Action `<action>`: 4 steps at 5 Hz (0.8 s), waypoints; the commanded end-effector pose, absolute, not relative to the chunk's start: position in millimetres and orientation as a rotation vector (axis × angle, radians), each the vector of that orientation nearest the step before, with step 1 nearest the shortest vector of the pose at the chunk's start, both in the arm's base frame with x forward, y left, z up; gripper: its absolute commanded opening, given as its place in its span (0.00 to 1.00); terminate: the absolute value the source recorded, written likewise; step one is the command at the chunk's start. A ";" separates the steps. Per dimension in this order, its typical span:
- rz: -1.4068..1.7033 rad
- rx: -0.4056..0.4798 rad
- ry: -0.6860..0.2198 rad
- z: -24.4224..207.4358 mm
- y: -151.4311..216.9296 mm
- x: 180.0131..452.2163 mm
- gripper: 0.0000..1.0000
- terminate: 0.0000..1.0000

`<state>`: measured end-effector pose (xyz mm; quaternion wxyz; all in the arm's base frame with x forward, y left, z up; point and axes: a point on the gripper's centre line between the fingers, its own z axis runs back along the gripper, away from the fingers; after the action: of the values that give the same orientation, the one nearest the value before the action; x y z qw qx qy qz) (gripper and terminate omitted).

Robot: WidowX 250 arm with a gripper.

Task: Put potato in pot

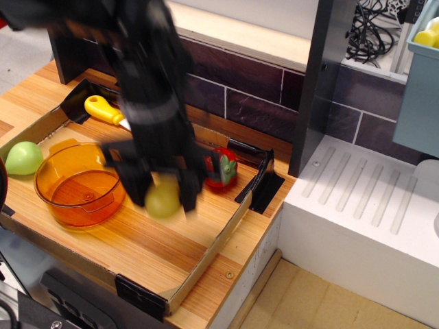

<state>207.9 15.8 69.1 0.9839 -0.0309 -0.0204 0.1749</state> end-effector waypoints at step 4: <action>0.551 -0.044 -0.038 82.0 125.9 215.7 0.00 0.00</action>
<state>217.7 122.2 70.7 0.9613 -0.0263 -0.0028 0.2741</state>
